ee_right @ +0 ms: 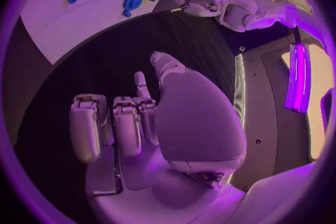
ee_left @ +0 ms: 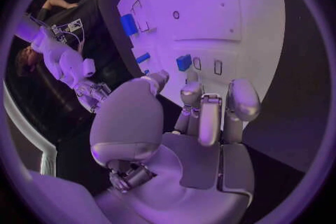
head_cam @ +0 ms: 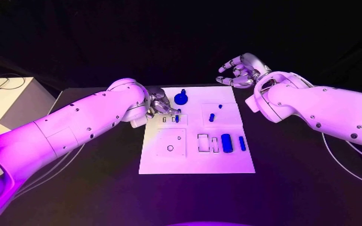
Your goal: Assemble the parts on the task board
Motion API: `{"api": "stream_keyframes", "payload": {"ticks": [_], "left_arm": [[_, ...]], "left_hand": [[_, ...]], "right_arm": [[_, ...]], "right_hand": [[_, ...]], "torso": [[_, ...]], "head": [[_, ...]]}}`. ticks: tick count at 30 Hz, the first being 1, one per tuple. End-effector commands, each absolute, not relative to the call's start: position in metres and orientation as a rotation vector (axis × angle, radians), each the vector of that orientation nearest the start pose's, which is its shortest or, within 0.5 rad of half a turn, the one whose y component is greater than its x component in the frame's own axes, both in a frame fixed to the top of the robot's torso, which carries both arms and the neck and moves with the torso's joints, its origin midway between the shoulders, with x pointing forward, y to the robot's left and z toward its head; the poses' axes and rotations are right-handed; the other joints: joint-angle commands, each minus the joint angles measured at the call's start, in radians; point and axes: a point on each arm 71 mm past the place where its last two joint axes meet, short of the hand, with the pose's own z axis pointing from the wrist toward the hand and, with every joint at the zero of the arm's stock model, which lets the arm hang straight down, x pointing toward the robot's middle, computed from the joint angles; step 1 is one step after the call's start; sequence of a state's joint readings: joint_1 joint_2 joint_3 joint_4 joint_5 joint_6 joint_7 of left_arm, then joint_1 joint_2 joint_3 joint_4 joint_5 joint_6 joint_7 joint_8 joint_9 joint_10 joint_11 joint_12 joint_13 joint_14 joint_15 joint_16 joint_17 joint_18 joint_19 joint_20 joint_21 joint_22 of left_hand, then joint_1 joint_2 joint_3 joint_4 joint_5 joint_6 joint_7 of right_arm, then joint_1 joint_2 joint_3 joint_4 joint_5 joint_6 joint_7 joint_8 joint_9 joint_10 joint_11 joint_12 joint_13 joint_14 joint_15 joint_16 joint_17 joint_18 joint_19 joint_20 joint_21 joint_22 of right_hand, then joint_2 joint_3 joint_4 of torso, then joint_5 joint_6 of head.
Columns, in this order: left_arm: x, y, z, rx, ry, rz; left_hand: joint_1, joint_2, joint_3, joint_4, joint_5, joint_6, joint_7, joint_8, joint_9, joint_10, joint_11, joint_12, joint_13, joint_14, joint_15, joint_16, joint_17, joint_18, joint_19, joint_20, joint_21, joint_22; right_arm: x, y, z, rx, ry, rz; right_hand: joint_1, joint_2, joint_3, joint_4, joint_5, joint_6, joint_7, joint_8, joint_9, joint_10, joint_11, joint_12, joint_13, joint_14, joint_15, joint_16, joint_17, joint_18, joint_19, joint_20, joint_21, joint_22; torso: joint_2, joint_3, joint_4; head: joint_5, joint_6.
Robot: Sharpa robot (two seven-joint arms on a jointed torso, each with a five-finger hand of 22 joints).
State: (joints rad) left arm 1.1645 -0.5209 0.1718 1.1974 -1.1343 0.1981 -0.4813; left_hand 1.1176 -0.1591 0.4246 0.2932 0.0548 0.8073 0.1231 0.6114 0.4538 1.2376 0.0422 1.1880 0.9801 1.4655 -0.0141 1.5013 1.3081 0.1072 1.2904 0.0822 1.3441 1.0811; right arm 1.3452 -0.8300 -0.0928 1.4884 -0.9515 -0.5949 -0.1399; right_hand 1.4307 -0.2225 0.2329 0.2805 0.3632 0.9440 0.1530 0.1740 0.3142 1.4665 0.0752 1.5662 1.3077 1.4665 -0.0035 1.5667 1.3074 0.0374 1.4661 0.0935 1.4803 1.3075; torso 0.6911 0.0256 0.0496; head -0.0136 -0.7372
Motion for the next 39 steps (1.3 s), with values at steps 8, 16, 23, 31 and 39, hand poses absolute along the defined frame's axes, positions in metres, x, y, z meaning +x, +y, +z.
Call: {"api": "stream_keyframes", "payload": {"ticks": [8, 16, 23, 31, 39], "left_arm": [[0.548, 0.134, -0.195, -0.106, 2.286, -0.434], [0.55, 0.13, -0.196, -0.108, 2.3, -0.438], [0.552, 0.126, -0.197, -0.119, 2.308, -0.446], [0.552, 0.121, -0.197, -0.129, 2.313, -0.467], [0.552, 0.118, -0.2, -0.129, 2.325, -0.472]], "left_hand": [[-0.029, 0.006, -0.023, 0.002, -0.004, -0.007, -0.003, 0.017, 0.011, -0.005, 0.002, 0.01, 0.007, 0.059, -0.004, 0.011, 0.145, -0.008, 0.006, 0.004, 0.009, 0.005], [-0.041, 0.012, -0.034, 0.002, -0.004, -0.002, -0.008, 0.037, 0.029, -0.004, -0.002, 0.017, 0.013, 0.061, -0.006, 0.015, 0.151, -0.009, 0.007, 0.004, 0.012, 0.01], [-0.055, 0.016, -0.047, 0.002, -0.004, -0.002, -0.011, 0.05, 0.043, -0.003, -0.004, 0.022, 0.016, 0.063, -0.008, 0.017, 0.156, -0.009, 0.007, 0.003, 0.015, 0.014], [-0.058, 0.019, -0.05, 0.002, -0.004, -0.002, -0.012, 0.055, 0.049, -0.003, -0.005, 0.023, 0.017, 0.063, -0.009, 0.018, 0.157, -0.009, 0.008, 0.003, 0.016, 0.016], [-0.038, 0.029, -0.041, 0.0, -0.003, -0.008, -0.015, 0.066, 0.066, -0.005, -0.008, 0.025, 0.018, 0.063, -0.011, 0.019, 0.158, -0.01, 0.008, 0.001, 0.019, 0.02]], "right_arm": [[0.518, -0.227, -0.13, 0.437, 1.511, 0.734], [0.519, -0.227, -0.13, 0.435, 1.515, 0.727], [0.519, -0.226, -0.13, 0.431, 1.517, 0.724], [0.52, -0.224, -0.131, 0.429, 1.52, 0.721], [0.521, -0.224, -0.131, 0.429, 1.524, 0.716]], "right_hand": [[0.008, 0.002, 0.005, 0.0, 0.005, 0.0, 0.004, 0.004, 0.001, 0.092, -0.002, -0.007, 0.253, 0.104, 0.0, 0.003, 0.26, -0.009, 0.065, 0.002, -0.005, 0.163], [0.007, 0.001, 0.006, 0.001, 0.007, -0.001, 0.004, 0.003, 0.001, 0.092, -0.002, -0.006, 0.253, 0.104, 0.0, 0.003, 0.261, -0.01, 0.065, 0.002, -0.004, 0.163], [0.007, 0.001, 0.006, 0.001, 0.008, -0.001, 0.004, 0.003, 0.001, 0.092, -0.002, -0.007, 0.253, 0.104, 0.0, 0.003, 0.26, -0.009, 0.065, 0.002, -0.005, 0.163], [0.006, 0.001, 0.008, 0.002, 0.012, -0.002, 0.004, 0.003, 0.001, 0.093, -0.002, -0.006, 0.253, 0.104, 0.0, 0.003, 0.261, -0.009, 0.065, 0.002, -0.005, 0.163], [0.006, 0.001, 0.009, 0.002, 0.014, -0.002, 0.004, 0.003, 0.001, 0.093, -0.002, -0.006, 0.253, 0.104, 0.0, 0.003, 0.261, -0.009, 0.064, 0.002, -0.006, 0.162]], "torso": [[0.001, -0.0038, 0.0025], [0.002, -0.0063, 0.0054], [0.002, -0.0084, 0.0075], [0.002, -0.0079, 0.0076], [0.002, -0.0099, 0.0068]], "head": [[-0.005, -0.006], [-0.007, -0.012], [-0.009, -0.018], [-0.009, -0.023], [-0.014, -0.03]]}}
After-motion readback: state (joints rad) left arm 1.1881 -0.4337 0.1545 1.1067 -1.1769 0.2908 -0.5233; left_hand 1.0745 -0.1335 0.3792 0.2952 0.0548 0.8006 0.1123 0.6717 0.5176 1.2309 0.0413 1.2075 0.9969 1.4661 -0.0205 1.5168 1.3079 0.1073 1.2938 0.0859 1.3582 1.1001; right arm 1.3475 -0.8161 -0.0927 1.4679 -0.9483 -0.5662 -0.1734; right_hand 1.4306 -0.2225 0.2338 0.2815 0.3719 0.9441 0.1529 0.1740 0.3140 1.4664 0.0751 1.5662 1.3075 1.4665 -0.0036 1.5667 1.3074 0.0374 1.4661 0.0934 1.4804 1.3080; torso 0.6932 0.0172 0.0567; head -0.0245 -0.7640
